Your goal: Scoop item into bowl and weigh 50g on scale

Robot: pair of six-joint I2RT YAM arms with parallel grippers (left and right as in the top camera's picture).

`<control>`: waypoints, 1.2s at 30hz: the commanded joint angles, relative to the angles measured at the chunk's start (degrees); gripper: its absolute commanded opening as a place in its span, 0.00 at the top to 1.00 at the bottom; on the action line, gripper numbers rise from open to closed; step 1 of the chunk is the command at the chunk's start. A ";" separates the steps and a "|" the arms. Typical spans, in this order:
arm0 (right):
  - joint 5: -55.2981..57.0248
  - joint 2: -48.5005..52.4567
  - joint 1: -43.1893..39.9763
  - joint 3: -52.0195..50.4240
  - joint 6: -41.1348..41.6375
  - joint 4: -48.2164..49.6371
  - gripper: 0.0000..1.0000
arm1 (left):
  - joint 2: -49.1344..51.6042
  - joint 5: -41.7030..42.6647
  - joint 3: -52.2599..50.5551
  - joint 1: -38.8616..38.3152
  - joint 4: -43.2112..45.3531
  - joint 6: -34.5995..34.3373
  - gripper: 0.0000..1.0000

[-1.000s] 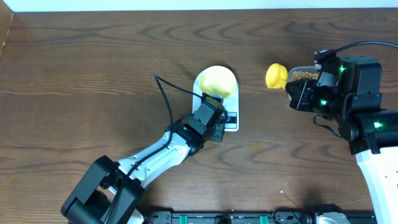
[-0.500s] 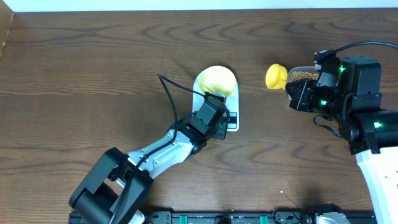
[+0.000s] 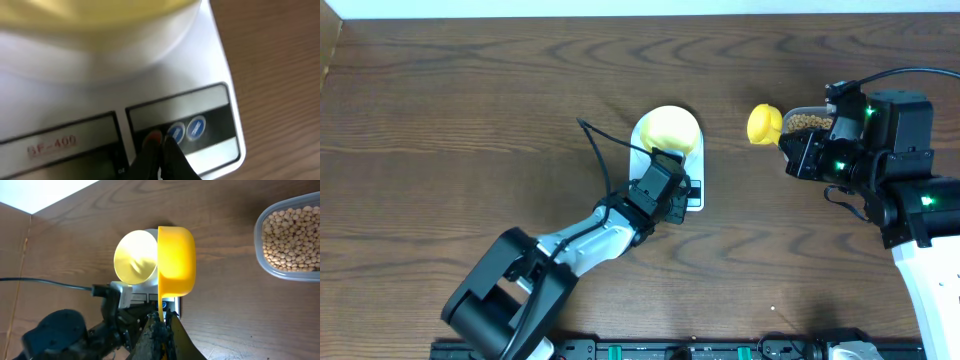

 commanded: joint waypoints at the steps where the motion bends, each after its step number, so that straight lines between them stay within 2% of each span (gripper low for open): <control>1: -0.31 -0.50 -0.39 1.38 -0.94 -0.26 0.99 | 1.40 -0.74 -0.20 0.22 -0.02 0.76 0.93; 6: -0.28 -0.50 -0.39 1.38 -0.94 -0.24 0.99 | 1.40 -4.92 -0.20 0.26 -0.09 1.05 0.93; 24: -0.31 -0.50 -0.39 1.38 -0.92 -0.24 0.99 | 3.72 -4.98 -0.22 0.24 -1.55 1.77 0.93; 36: -0.28 -0.50 -0.39 1.38 -0.94 -0.24 0.99 | 4.92 -6.99 -0.22 0.26 -8.15 1.77 0.93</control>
